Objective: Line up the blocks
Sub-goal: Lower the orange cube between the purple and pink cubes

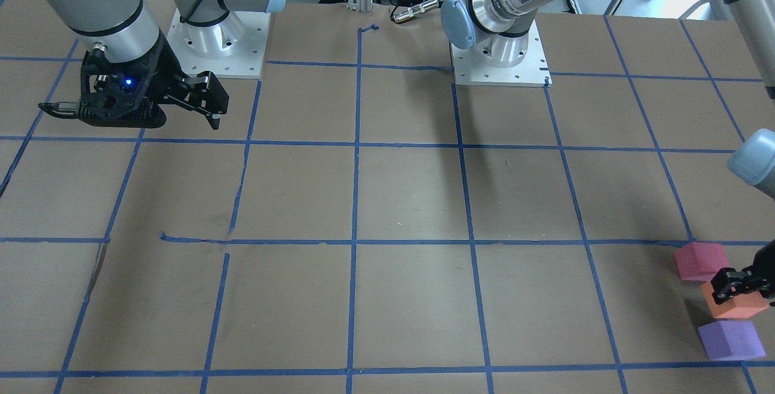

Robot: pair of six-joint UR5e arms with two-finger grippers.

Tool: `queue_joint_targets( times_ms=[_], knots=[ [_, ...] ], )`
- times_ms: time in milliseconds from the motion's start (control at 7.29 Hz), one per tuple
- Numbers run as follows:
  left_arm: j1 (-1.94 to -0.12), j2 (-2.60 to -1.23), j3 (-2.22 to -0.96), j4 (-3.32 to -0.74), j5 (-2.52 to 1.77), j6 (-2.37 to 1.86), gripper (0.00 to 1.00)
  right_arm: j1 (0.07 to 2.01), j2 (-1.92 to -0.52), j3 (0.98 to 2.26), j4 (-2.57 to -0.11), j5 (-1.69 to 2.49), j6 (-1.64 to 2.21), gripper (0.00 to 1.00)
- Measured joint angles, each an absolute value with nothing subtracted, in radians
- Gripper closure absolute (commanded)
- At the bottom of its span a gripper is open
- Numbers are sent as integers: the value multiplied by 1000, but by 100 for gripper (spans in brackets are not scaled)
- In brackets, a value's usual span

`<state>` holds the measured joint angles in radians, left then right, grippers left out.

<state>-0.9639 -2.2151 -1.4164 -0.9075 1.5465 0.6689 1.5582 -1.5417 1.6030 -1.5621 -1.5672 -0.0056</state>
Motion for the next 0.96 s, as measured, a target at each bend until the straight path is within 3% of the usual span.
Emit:
queue_joint_targets(
  times_ms=[960],
  knots=[
    [-960, -2264, -1420, -910, 1553, 663, 91, 1557, -1541, 1600, -1576, -1593, -11, 0]
  ],
)
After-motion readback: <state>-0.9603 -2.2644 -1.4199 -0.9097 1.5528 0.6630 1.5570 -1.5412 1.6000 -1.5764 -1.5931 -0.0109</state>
